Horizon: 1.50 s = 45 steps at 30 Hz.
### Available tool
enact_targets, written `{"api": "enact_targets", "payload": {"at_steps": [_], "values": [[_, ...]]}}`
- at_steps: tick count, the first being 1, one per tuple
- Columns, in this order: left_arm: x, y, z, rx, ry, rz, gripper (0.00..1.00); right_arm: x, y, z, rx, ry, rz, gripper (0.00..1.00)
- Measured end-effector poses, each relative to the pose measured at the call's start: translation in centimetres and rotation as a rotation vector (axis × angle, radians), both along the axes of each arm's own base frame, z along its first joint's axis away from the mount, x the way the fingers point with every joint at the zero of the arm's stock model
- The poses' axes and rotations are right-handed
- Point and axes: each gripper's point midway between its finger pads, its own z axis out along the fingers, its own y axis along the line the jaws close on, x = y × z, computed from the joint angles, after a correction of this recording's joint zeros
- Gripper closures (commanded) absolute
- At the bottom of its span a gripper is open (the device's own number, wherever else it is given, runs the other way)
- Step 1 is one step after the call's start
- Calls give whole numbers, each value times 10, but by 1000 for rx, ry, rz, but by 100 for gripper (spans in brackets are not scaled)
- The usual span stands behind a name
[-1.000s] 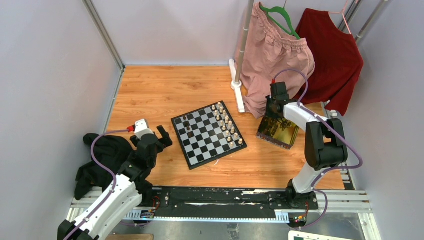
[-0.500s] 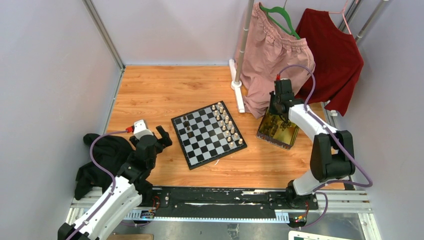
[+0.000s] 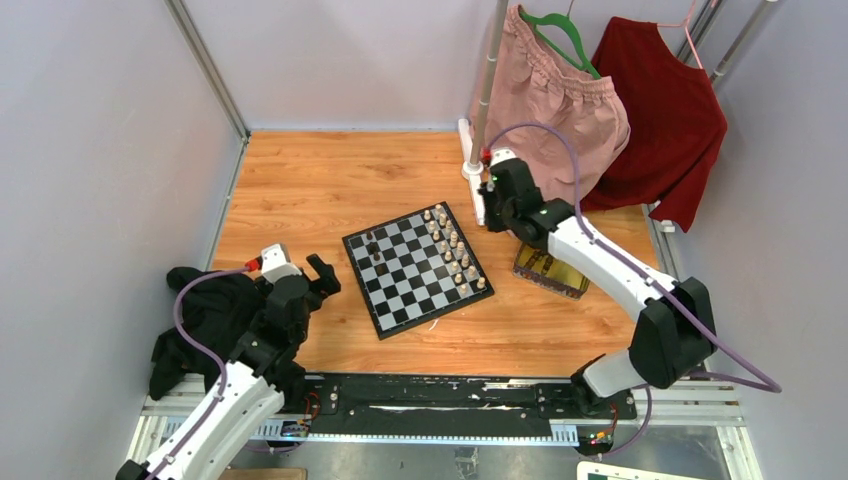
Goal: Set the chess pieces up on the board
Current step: Place the chess piece on the chessboard.
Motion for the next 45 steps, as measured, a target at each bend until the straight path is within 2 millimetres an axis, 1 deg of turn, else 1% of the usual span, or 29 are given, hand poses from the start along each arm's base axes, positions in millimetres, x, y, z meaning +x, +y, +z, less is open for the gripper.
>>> {"api": "enact_targets", "payload": {"at_steps": [3,5,9,11,14,21,25,30,32,45], "values": [[-2,2,2,-7,-12,11,0,-9,34,8,-3,-16,84,100],[-3,4,5,-15,-28,21,0,-20,61,7,-9,-13,156,100],[-7,10,6,-28,-47,48,0,-38,105,-1,-32,1,271,100],[-9,14,7,-38,-62,70,0,-51,130,-7,-48,12,335,100],[-13,19,8,-54,-84,96,0,-67,161,-12,-69,17,416,100],[-19,28,14,-95,-139,145,0,-100,226,-17,-96,5,574,100],[-21,31,15,-101,-148,156,0,-115,254,-23,-113,1,636,100],[-22,32,13,-100,-142,163,0,-129,271,-34,-143,11,686,100],[-22,32,13,-101,-142,165,0,-131,274,-40,-154,18,696,100],[-25,34,15,-112,-157,168,0,-126,279,-82,-248,43,727,100]]}}
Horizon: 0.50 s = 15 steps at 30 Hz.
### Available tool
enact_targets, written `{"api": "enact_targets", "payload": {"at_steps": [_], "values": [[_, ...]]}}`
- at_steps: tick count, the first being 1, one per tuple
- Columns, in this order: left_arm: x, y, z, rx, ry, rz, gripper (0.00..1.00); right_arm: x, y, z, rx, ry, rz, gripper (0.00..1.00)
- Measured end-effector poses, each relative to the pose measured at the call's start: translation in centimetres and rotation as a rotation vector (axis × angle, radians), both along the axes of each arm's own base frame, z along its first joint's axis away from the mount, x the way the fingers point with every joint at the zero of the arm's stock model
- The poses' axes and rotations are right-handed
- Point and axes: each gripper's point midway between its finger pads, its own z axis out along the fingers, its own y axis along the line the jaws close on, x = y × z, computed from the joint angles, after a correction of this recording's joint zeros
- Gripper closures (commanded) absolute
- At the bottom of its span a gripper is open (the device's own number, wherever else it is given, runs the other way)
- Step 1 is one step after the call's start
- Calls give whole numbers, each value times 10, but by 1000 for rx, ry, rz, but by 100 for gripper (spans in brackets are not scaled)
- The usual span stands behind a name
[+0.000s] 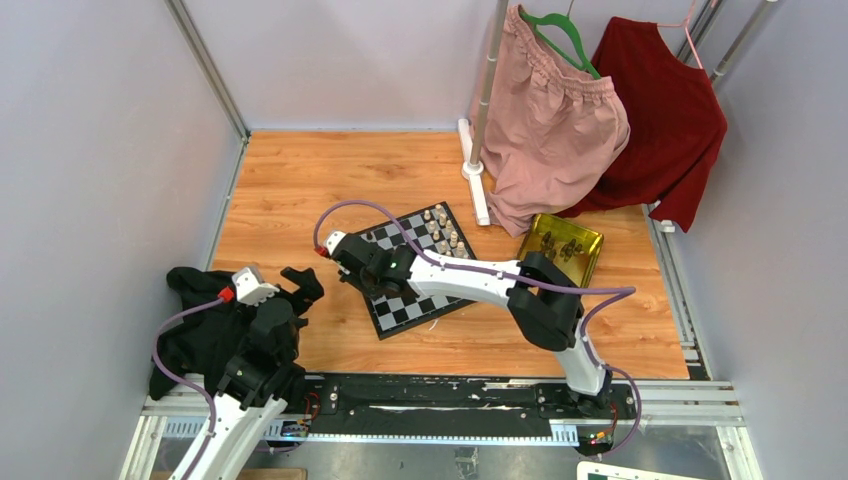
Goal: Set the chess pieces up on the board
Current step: Place the chess piece on the chessboard.
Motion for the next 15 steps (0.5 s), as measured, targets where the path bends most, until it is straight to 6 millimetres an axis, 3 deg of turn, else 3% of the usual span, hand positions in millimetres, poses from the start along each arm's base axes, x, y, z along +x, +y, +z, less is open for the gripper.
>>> {"api": "enact_targets", "payload": {"at_steps": [6,15], "values": [[0,0,-1,1,3,-1,0,6,2,-11,-9,2,-4,100],[0,-1,-6,5,13,-4,0,17,3,-8,18,-10,-23,100]]}}
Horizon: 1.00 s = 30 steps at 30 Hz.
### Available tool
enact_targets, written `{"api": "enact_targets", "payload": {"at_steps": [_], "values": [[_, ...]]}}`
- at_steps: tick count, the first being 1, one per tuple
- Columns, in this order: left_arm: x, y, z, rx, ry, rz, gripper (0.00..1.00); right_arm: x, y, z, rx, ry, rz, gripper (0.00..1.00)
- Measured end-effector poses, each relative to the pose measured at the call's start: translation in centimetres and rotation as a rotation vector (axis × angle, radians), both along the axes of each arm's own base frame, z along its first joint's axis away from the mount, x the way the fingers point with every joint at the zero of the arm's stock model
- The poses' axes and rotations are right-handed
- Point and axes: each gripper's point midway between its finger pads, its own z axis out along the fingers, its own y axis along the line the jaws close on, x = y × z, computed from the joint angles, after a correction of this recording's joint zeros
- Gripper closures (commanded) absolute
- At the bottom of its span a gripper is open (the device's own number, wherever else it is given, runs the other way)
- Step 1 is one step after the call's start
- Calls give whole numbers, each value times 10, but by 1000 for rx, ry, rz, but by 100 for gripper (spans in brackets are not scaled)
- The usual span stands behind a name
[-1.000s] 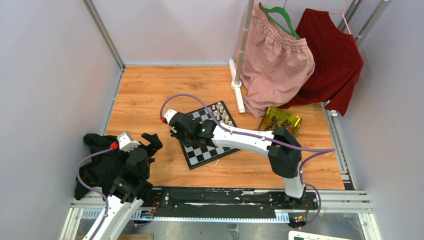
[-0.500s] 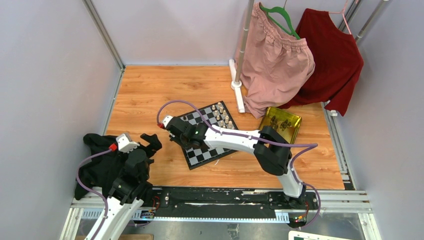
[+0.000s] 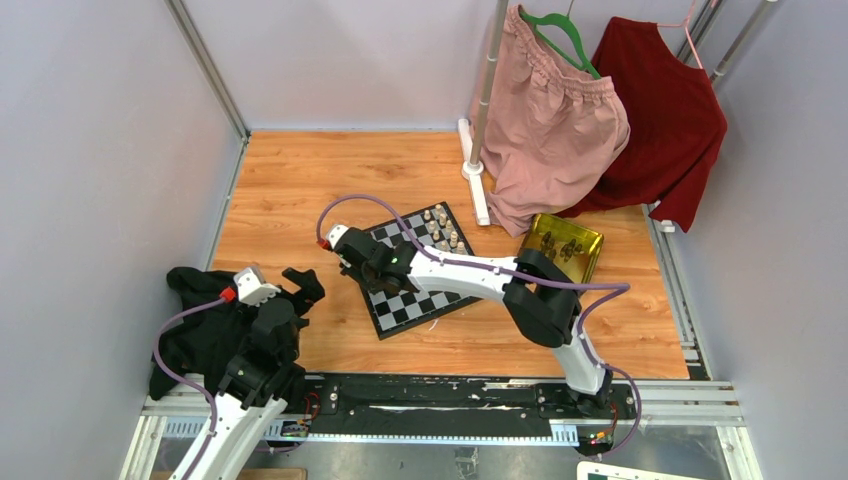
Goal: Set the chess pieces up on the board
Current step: Place the chess piece on the chessboard.
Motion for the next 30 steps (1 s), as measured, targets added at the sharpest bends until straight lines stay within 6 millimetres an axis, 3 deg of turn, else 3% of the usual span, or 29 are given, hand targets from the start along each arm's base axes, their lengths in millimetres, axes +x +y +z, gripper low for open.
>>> {"api": "enact_targets", "payload": {"at_steps": [16,25,30], "values": [[0,-2,0,0,2,-11,0,4,1,-5,4,6,-3,96],[0,-2,0,3,1,-15,0,3,2,-8,3,14,2,72],[1,-2,1,7,0,-17,0,3,2,-7,3,13,4,66]]}}
